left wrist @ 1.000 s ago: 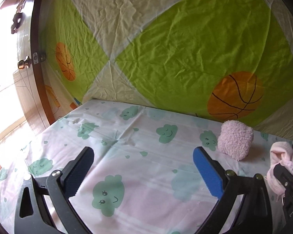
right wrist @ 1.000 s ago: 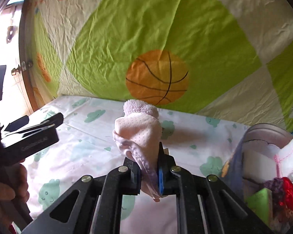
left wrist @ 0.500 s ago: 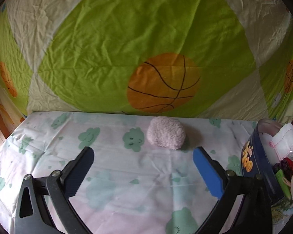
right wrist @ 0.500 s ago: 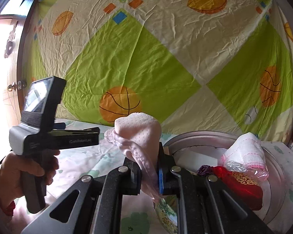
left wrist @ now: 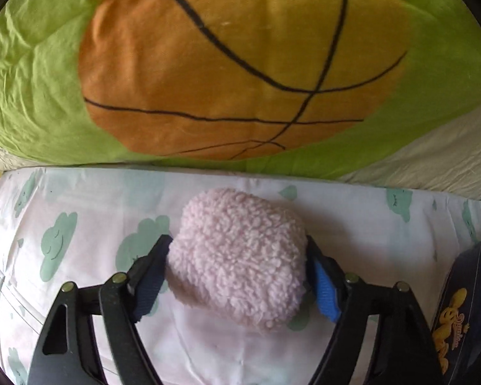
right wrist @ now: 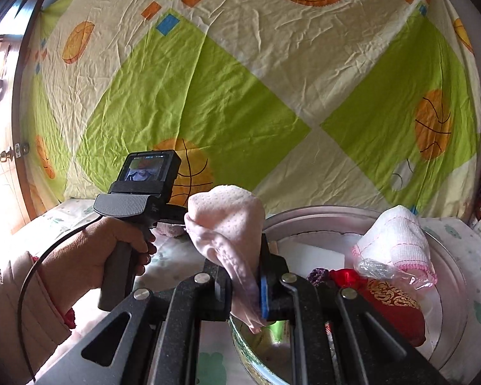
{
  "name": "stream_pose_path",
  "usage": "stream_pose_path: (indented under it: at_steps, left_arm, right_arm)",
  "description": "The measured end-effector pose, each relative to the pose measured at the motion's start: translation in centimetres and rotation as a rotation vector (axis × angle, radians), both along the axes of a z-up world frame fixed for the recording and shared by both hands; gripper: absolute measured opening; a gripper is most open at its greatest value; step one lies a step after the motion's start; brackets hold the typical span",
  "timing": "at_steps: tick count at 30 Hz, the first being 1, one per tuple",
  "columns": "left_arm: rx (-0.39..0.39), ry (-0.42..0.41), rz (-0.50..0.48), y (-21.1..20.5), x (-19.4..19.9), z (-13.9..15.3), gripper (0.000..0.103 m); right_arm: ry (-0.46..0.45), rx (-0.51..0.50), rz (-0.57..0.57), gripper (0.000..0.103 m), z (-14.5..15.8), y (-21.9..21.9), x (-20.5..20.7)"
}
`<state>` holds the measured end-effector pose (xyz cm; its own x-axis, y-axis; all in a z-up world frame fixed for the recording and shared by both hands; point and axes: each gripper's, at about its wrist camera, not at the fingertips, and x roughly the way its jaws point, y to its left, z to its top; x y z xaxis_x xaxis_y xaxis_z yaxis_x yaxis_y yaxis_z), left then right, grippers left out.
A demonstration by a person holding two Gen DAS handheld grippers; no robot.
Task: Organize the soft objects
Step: 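Grasp the fuzzy pink sock with the left tool, then lift both pink socks and carry them over the round tin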
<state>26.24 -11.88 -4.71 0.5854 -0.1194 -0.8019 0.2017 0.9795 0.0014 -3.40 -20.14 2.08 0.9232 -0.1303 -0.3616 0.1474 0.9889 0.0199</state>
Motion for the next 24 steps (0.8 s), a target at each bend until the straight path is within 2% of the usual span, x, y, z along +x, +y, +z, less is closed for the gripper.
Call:
stream_pose_path:
  at_steps: [1,2,7,10,15,20,24]
  left_arm:
    - [-0.01,0.003,0.001,0.1,0.0,0.0,0.044]
    - [-0.005,0.001,0.002,0.0,-0.1,0.1,0.037]
    - [-0.028,-0.05,0.009,0.4,-1.3,1.1,0.036]
    - [-0.125,-0.192,0.019,2.0,-4.0,3.3,0.036]
    - [-0.179,-0.276,0.049,3.7,-9.4,5.0,0.036]
    - [-0.13,-0.388,0.073,4.3,-14.5,6.0,0.036]
    - [-0.123,-0.412,0.097,4.5,-17.5,6.5,0.036]
  right_arm:
    - [0.006,-0.003,0.002,0.013,-0.1,0.1,0.1]
    - [0.011,-0.007,0.002,0.013,-0.3,0.2,0.2]
    - [-0.003,-0.019,-0.011,0.013,-0.3,0.0,0.0]
    - [-0.013,-0.012,-0.014,0.013,-0.2,-0.1,-0.1]
    - [-0.03,-0.024,-0.019,0.013,-0.1,-0.1,-0.3]
    - [-0.084,-0.064,-0.038,0.013,0.3,0.2,-1.1]
    - [-0.092,-0.064,-0.038,0.013,0.4,0.2,-1.2]
